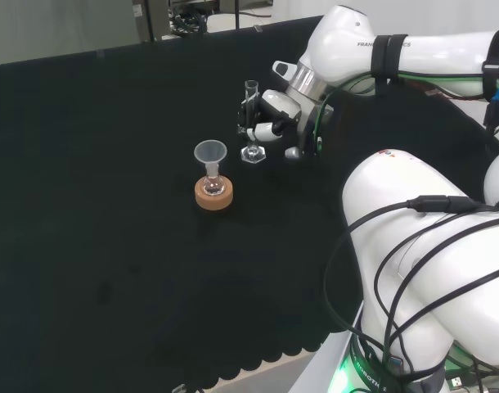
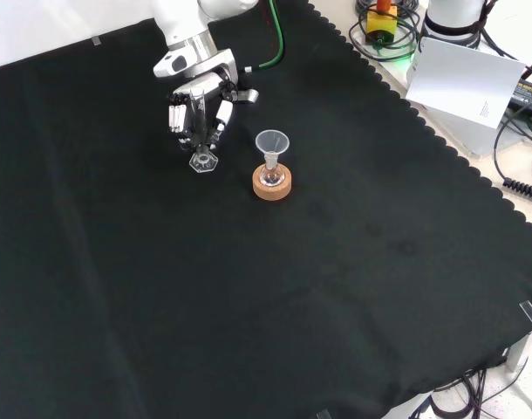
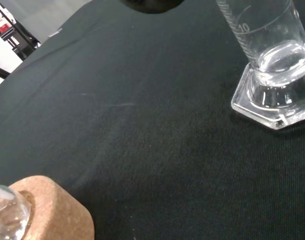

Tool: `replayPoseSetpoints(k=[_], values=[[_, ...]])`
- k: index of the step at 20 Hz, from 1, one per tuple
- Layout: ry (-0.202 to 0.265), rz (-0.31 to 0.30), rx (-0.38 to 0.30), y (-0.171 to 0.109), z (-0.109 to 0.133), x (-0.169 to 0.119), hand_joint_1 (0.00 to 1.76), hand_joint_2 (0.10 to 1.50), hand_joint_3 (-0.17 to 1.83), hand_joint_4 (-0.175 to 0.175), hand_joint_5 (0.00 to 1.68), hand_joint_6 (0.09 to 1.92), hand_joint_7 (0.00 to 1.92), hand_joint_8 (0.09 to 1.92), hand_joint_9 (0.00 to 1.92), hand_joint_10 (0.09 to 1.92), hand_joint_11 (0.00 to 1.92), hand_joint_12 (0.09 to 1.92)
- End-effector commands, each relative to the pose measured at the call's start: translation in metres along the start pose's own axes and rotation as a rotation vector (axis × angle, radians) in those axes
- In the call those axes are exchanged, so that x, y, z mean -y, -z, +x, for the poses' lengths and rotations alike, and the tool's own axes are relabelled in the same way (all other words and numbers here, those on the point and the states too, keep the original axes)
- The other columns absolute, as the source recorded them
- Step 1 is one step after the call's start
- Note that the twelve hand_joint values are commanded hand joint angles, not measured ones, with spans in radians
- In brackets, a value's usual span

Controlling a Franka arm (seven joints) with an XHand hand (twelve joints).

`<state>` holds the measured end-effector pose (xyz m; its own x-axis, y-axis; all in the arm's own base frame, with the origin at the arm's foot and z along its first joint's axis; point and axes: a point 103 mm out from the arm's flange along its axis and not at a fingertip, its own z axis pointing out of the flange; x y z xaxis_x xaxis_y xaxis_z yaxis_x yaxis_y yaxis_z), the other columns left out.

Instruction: Put the graduated cylinder back on the table.

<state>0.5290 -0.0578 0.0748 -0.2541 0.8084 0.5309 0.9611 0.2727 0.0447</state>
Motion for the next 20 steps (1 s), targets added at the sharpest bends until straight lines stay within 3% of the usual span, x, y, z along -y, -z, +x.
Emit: replayPoseSetpoints(k=[1, 11, 20], values=[[-0.008, -0.005, 0.029, 0.002, 0.004, 0.0, 1.06, 1.1, -0.12, -0.027, 0.84, 0.85, 0.86, 0.61, 1.26, 0.09, 0.94, 1.03], [-0.052, 0.041, 0.031, 0.008, 0.003, -0.004, 1.01, 1.06, -0.17, -0.047, 0.8, 0.74, 0.81, 0.61, 1.19, 0.09, 0.81, 1.12], [-0.047, 0.049, 0.032, 0.019, 0.005, -0.009, 0.97, 1.03, -0.17, -0.063, 0.69, 0.74, 0.72, 0.63, 1.11, 0.09, 0.69, 1.21]])
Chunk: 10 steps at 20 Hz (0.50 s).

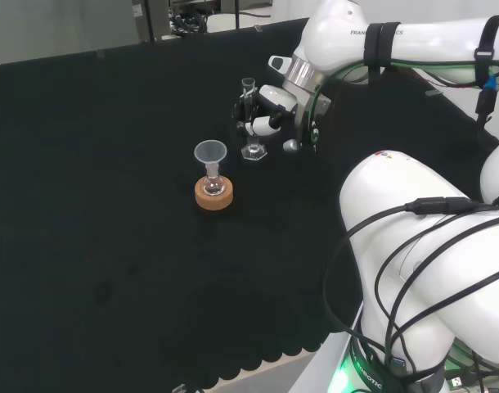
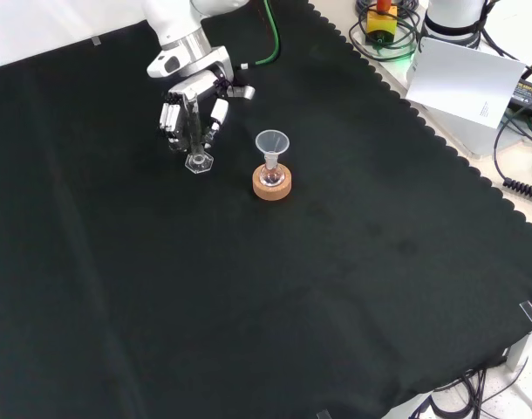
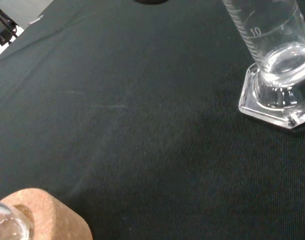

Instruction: Put the graduated cylinder back on the table.

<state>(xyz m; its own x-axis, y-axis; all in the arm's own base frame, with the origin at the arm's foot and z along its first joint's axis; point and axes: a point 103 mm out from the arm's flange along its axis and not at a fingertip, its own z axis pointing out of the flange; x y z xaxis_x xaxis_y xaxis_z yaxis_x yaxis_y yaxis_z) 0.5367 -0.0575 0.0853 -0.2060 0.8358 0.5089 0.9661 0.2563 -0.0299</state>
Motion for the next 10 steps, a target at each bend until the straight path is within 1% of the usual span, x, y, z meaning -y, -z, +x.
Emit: replayPoseSetpoints(k=[1, 7, 10], values=[[0.009, -0.007, 0.007, 0.012, 0.001, 0.0, 0.96, 1.02, -0.17, -0.067, 0.66, 0.73, 0.7, 0.63, 1.1, 0.09, 0.67, 1.22], [0.011, -0.018, 0.012, 0.03, 0.004, 0.003, 0.93, 0.98, -0.17, -0.084, 0.53, 0.7, 0.61, 0.65, 1.03, 0.09, 0.59, 1.24], [0.008, -0.016, 0.016, 0.04, 0.005, 0.007, 0.91, 0.96, -0.17, -0.09, 0.46, 0.64, 0.51, 0.67, 0.95, 0.09, 0.53, 1.27]])
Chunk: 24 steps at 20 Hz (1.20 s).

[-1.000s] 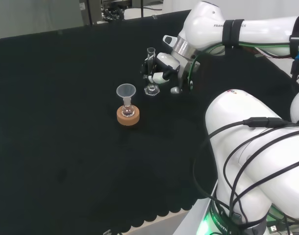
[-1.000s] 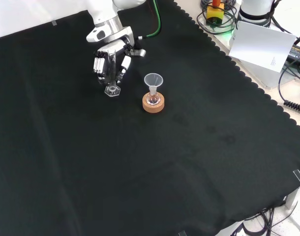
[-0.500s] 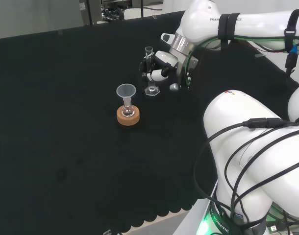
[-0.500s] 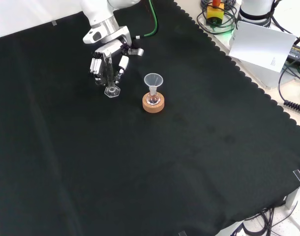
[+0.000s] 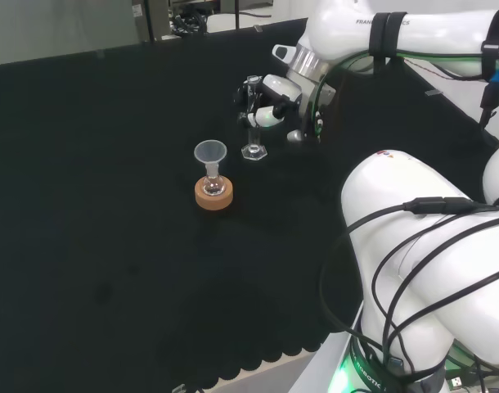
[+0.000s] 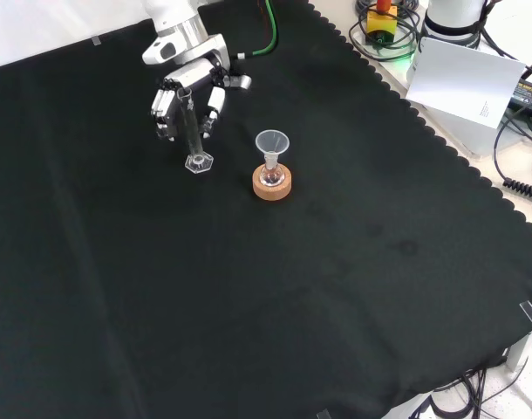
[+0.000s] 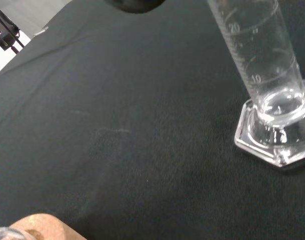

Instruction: Put the graduated cylinder back on the table.

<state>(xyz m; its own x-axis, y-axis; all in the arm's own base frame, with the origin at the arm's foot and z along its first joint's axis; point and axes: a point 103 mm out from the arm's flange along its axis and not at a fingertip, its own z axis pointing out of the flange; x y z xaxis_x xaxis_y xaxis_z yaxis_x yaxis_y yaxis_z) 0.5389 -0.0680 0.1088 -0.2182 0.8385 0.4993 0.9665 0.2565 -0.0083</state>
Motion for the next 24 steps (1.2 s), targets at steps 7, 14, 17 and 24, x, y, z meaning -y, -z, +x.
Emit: replayPoseSetpoints(k=[7, 14, 17, 24], values=[[-0.045, 0.018, 0.023, 0.031, 0.0, 0.018, 0.85, 0.94, -0.17, -0.097, 0.36, 0.4, 0.17, 0.7, 0.64, 0.09, 0.27, 1.36], [-0.093, -0.028, 0.111, 0.082, -0.001, 0.049, 0.79, 0.92, -0.17, -0.102, 0.27, 0.13, 0.0, 0.43, 0.34, 0.09, 0.0, 1.38], [-0.1, -0.032, 0.154, 0.104, 0.005, 0.065, 0.78, 0.92, -0.17, -0.102, 0.28, 0.11, 0.0, 0.45, 0.34, 0.09, 0.0, 1.37], [-0.094, -0.086, 0.246, 0.163, 0.054, 0.123, 0.77, 0.92, -0.17, -0.1, 0.29, 0.09, 0.0, 0.55, 0.38, 0.09, 0.0, 1.38]])
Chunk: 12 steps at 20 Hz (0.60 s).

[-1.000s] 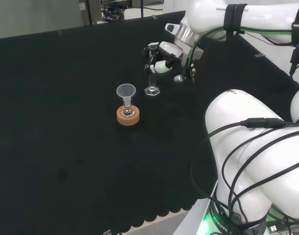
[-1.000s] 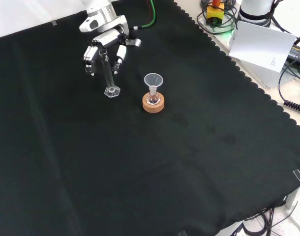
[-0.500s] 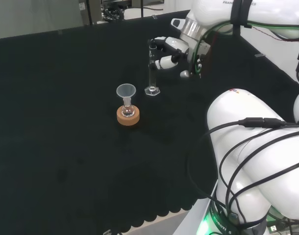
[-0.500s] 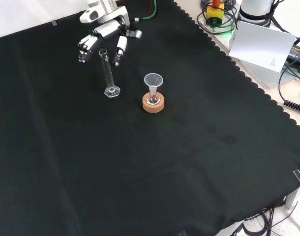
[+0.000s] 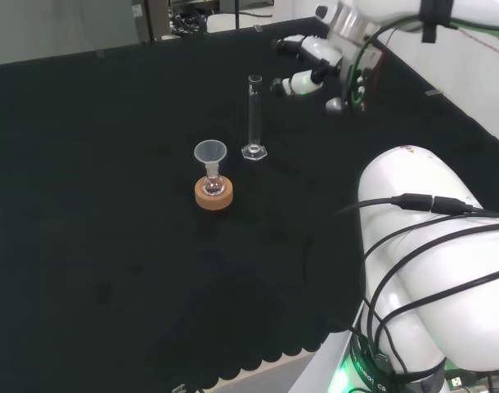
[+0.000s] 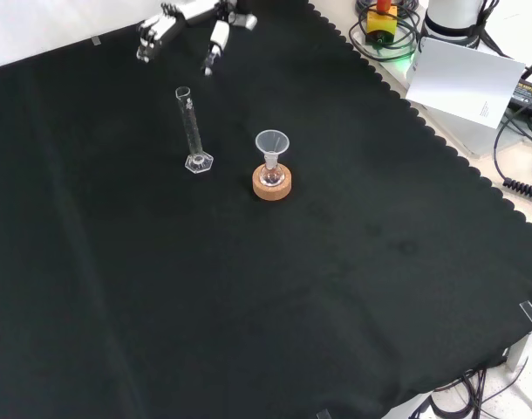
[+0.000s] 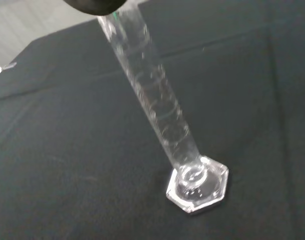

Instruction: Put the graduated cylinder back on the table.

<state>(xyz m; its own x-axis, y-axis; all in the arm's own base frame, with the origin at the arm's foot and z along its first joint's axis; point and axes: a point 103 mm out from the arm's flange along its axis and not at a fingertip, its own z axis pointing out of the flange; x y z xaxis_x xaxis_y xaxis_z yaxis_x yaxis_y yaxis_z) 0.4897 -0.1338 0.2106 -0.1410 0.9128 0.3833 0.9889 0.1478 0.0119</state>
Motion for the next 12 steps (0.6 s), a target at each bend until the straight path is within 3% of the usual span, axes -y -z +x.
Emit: replayPoseSetpoints(k=[1, 7, 10, 12], values=[[0.001, -0.025, 0.129, 0.065, 0.042, 0.064, 0.77, 0.92, -0.17, -0.099, 0.29, 0.09, 0.0, 0.56, 0.38, 0.09, 0.0, 1.38], [-0.007, -0.015, 0.194, 0.093, 0.084, 0.099, 0.74, 0.96, -0.17, -0.096, 0.31, 0.09, 0.0, 0.6, 0.37, 0.14, 0.0, 1.41], [-0.006, -0.014, 0.209, 0.102, 0.099, 0.111, 0.72, 0.99, -0.17, -0.094, 0.32, 0.09, 0.0, 0.62, 0.19, 0.57, 0.0, 1.42], [-0.01, -0.005, 0.217, 0.105, 0.106, 0.116, 0.72, 1.0, -0.17, -0.093, 0.32, 0.09, 0.0, 0.63, 0.13, 0.73, 0.0, 1.43]])
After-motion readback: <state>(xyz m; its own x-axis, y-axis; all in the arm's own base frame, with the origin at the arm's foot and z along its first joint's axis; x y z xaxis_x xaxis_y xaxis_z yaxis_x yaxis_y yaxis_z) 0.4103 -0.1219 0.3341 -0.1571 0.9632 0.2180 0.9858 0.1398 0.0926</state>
